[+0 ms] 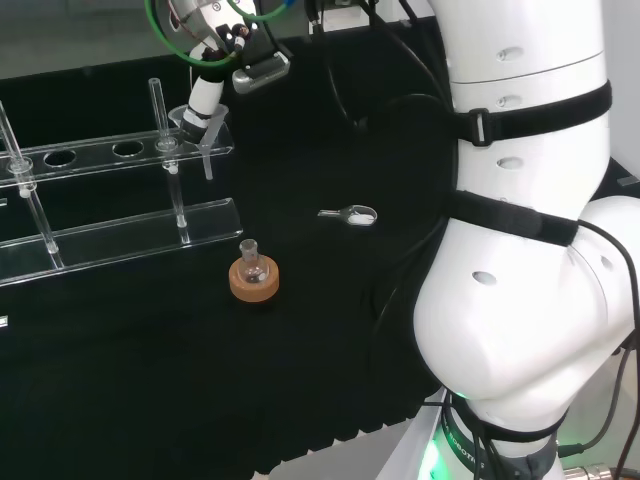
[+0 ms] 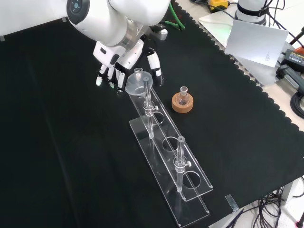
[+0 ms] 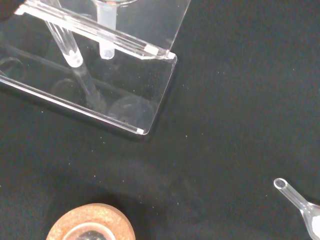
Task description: Pick up the funnel from the transparent funnel stand.
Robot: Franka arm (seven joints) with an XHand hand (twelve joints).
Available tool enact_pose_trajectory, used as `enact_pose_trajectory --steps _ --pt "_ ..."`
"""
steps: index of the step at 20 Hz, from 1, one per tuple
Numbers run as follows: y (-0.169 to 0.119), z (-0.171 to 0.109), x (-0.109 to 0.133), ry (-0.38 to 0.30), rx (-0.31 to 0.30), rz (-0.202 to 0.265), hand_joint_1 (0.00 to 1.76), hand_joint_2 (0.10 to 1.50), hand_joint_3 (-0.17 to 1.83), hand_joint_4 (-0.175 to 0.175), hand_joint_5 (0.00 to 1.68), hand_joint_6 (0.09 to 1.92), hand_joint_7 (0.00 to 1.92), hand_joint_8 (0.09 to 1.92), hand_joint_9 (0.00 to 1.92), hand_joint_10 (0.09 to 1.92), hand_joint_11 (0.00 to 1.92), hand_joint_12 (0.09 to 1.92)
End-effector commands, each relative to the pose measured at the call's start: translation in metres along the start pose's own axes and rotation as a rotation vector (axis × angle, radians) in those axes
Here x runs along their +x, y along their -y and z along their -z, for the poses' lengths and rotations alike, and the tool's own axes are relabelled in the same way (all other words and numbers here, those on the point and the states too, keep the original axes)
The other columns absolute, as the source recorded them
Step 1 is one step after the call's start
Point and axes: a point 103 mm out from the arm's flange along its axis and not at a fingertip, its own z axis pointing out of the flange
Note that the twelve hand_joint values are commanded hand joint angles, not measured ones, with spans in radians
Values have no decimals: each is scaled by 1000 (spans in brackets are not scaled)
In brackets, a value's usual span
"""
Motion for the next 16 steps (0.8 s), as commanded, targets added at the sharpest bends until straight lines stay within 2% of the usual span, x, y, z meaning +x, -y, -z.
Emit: enact_pose_trajectory --steps 1,6,9,16 --pt "4 1 -1 -29 -43 -7 714 764 19 6 736 87 1016 405 463 554 0 356" --pt "12 7 -3 -60 -126 -9 746 764 18 8 776 87 1069 393 556 496 0 576" --pt "20 11 -4 -59 -152 -9 767 761 18 15 806 112 1112 384 611 460 0 693" --pt "33 24 -9 -50 -178 -22 782 760 17 18 818 131 1134 381 635 441 0 736"
